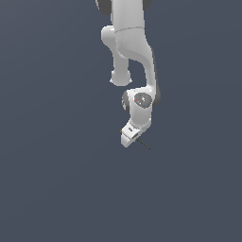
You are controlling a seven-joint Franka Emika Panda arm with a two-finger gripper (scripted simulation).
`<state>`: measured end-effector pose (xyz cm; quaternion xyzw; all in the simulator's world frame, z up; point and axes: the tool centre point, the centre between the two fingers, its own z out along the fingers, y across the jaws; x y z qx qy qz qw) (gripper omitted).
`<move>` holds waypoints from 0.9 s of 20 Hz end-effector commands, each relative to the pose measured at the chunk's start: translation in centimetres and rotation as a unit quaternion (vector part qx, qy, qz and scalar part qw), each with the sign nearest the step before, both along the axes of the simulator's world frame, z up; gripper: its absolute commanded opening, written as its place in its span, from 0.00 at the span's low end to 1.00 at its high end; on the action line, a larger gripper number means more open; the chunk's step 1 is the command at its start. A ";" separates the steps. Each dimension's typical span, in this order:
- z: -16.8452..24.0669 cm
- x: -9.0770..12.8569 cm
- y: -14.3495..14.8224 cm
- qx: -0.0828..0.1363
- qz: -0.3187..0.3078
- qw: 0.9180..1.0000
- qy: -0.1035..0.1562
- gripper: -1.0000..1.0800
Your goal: Pick up the object and move it to a goal position.
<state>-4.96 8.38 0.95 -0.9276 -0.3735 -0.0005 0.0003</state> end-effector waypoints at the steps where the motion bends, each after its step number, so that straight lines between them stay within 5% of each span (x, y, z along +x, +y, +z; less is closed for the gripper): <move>1: 0.0 0.0 0.0 0.000 0.000 1.000 0.000 0.00; 9: 0.8 -0.2 -2.9 0.000 0.000 1.000 0.000 0.00; 18: 3.0 -0.8 -11.3 0.000 -0.001 1.000 0.000 0.00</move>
